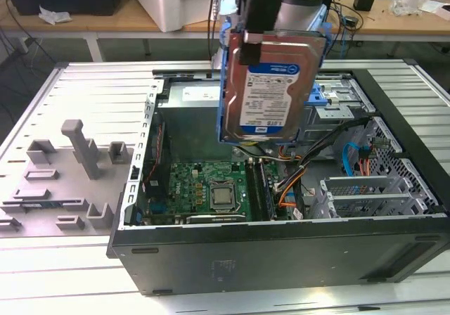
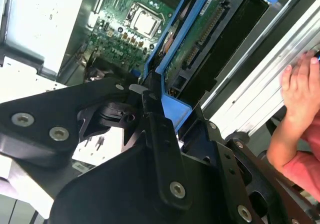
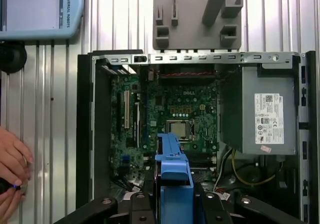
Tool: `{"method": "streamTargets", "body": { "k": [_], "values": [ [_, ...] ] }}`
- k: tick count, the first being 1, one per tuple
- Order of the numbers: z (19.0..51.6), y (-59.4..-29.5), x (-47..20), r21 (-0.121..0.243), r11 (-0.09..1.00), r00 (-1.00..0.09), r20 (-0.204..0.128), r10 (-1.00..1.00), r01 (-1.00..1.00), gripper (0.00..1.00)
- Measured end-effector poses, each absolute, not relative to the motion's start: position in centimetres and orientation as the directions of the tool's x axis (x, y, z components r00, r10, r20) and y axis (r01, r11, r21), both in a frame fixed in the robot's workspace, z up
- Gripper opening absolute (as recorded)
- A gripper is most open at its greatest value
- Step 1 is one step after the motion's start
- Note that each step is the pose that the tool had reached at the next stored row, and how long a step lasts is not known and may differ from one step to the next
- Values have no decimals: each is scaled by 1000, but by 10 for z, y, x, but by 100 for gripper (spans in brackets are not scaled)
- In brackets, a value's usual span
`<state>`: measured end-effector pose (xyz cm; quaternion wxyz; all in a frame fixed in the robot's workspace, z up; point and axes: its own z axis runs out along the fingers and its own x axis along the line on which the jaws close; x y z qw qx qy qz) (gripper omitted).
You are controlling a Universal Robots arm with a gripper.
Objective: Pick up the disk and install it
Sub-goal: 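Pick up the disk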
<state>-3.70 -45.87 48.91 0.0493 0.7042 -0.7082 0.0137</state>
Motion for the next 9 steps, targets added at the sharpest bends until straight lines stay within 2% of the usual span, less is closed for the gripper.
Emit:
{"method": "streamTargets", "body": {
  "k": [9],
  "values": [
    [489,-465,9,50,-15,19,89,-996,-999,36]
  ]
}}
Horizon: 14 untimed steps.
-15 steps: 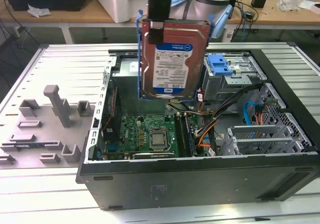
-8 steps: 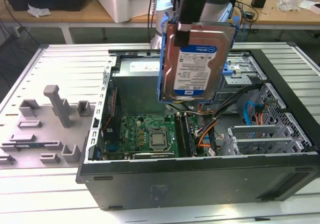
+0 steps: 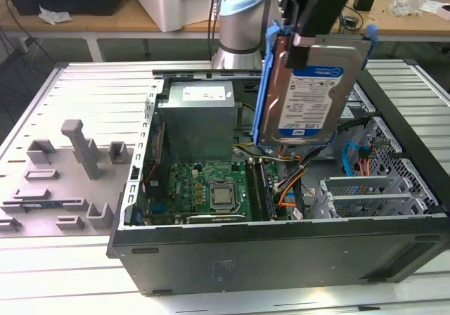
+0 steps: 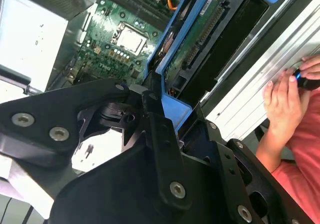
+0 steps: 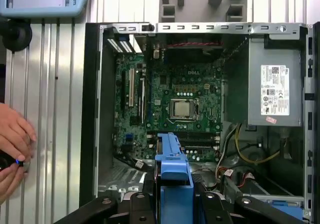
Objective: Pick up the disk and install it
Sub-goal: 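Pick up the disk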
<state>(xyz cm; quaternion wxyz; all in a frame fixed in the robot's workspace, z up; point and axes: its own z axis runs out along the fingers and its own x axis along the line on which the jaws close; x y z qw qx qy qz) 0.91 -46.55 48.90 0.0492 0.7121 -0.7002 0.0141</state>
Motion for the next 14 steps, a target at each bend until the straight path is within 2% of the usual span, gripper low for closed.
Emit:
{"method": "streamTargets", "body": {
  "k": [14],
  "values": [
    [489,-477,52,52,-37,41,90,-995,-998,36]
  ]
}}
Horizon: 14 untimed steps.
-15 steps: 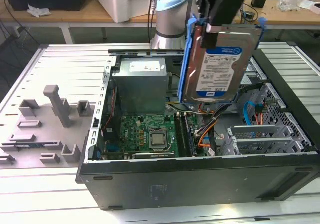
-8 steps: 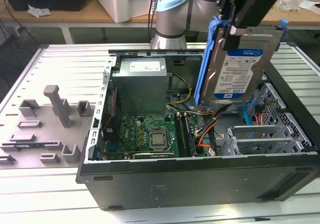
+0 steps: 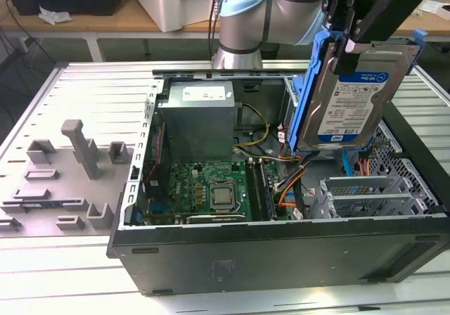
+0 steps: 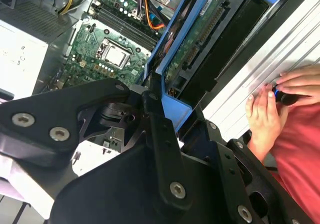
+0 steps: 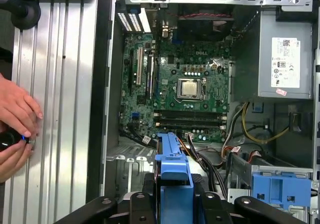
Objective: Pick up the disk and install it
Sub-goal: 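Pick up the disk, then insert the disk into the insertion slot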
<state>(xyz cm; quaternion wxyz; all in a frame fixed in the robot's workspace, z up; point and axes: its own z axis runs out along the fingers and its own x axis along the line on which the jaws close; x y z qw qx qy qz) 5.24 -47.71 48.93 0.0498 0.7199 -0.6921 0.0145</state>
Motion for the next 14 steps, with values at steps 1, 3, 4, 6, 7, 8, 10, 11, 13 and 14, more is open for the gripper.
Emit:
{"method": "streamTargets", "body": {
  "k": [1,3,4,6,7,8,10,11,13,14],
  "values": [
    [489,-477,52,52,-37,42,90,-995,-998,36],
    [489,-477,52,52,-37,42,90,-995,-998,36],
    [489,-477,52,52,-37,42,90,-995,-998,36],
    [489,-477,52,52,-39,44,90,-995,-998,36],
    [489,-477,52,52,-39,44,90,-995,-998,36],
    [489,-477,52,52,-39,44,90,-995,-998,36],
    [489,-477,52,52,-40,44,90,-995,-998,36],
    [489,-477,52,52,-40,44,90,-995,-998,36],
    [489,-477,52,52,-40,44,90,-995,-998,36],
    [489,-477,52,52,-40,44,90,-995,-998,36]
  ]
}}
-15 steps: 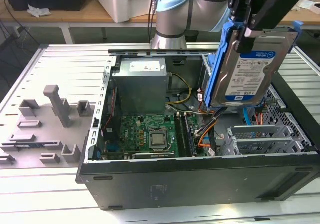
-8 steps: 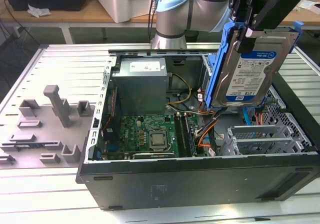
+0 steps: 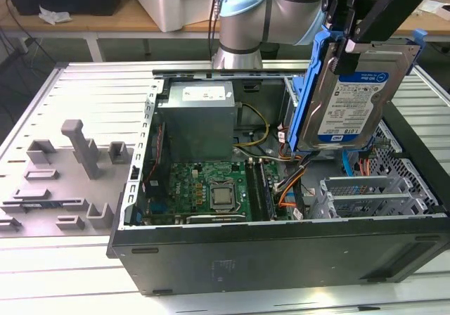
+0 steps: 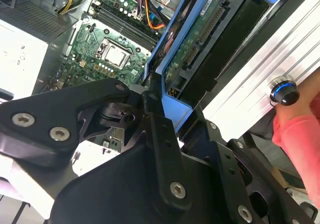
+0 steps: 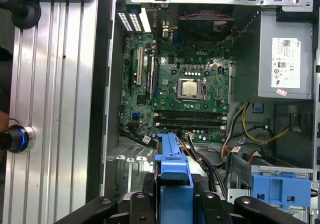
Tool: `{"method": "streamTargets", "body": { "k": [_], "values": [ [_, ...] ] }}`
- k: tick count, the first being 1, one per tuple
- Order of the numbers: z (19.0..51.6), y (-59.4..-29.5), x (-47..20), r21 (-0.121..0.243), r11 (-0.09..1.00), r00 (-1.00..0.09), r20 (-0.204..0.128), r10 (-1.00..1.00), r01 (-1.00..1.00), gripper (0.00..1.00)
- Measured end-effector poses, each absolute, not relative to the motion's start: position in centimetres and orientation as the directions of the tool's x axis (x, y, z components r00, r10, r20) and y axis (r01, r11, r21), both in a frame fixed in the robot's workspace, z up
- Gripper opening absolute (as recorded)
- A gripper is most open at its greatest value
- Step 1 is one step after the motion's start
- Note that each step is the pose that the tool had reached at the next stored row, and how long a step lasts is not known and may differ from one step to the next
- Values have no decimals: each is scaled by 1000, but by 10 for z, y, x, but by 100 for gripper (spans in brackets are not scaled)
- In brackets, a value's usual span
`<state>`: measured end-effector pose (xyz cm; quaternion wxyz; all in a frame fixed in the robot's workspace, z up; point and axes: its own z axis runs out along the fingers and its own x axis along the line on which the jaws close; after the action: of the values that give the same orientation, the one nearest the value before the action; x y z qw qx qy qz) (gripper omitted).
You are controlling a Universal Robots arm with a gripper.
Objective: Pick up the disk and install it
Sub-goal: 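Insert the disk into the insertion slot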
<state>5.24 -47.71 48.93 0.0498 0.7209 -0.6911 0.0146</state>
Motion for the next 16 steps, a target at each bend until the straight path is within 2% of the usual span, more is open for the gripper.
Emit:
{"method": "streamTargets", "body": {
  "k": [16],
  "values": [
    [489,-477,52,52,-41,45,90,-995,-998,36]
  ]
}}
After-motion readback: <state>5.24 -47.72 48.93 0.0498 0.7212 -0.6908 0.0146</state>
